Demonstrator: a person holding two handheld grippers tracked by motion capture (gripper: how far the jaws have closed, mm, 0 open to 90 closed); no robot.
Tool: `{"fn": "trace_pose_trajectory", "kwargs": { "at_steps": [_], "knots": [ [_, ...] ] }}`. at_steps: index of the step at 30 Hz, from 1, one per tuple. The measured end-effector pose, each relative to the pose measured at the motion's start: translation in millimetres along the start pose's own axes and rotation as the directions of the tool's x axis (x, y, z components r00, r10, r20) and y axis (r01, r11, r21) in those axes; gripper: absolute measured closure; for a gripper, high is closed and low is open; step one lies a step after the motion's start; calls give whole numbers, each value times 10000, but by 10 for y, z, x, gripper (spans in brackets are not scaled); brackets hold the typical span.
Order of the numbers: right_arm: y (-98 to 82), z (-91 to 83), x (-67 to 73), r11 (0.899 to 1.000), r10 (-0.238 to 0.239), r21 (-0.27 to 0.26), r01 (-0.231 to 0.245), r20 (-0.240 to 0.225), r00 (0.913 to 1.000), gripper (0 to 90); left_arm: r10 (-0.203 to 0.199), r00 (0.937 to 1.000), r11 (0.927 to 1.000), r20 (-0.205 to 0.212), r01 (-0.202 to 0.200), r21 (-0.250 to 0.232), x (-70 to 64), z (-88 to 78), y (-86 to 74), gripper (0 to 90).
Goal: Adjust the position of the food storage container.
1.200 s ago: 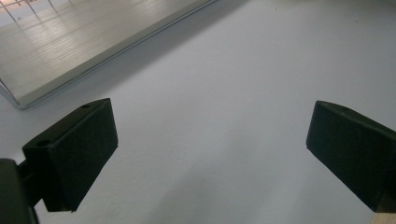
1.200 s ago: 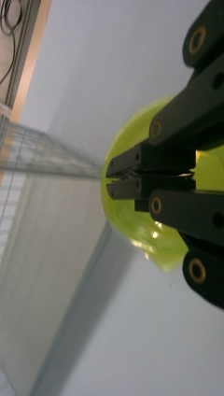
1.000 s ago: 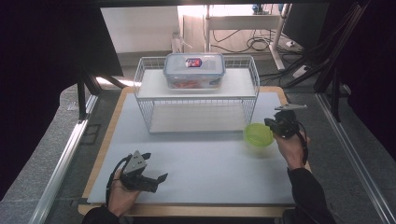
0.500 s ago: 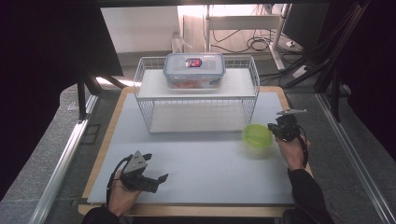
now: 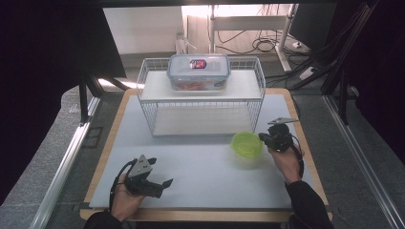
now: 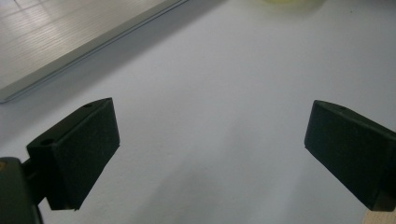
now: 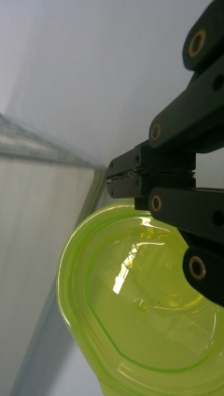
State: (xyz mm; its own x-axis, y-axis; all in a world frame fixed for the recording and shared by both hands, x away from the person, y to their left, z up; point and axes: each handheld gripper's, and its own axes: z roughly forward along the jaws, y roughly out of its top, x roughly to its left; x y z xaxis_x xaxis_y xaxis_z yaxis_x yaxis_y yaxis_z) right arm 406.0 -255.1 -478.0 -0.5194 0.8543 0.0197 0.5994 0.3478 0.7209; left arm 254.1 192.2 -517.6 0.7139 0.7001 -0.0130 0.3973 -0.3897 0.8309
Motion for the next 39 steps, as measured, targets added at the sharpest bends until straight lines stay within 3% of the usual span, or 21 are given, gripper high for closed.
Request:
{"fn": "trace_pose_trajectory", "kwargs": {
  "at_steps": [8, 17, 25, 39],
  "knots": [
    [40, 88, 285, 9992, -394, 32, 397, -744, 9965, 899, 17, 10000, 10000, 8, -17, 22, -3, 2, 2, 32],
    [66, 173, 627, 9969, -768, 23, 783, -1687, 9827, 900, 60, 10000, 10000, 46, -60, 68, -9, 8, 2, 35],
    [90, 243, 959, 9915, -1252, 30, 1298, -2446, 9615, 900, 102, 9999, 9999, 103, -103, 117, -20, 15, 4, 37],
    [159, 383, 1410, 9808, -1849, -45, 1952, -3422, 9213, 900, 151, 9998, 9997, 152, -154, 175, -28, 24, 7, 40]
  ]
}}
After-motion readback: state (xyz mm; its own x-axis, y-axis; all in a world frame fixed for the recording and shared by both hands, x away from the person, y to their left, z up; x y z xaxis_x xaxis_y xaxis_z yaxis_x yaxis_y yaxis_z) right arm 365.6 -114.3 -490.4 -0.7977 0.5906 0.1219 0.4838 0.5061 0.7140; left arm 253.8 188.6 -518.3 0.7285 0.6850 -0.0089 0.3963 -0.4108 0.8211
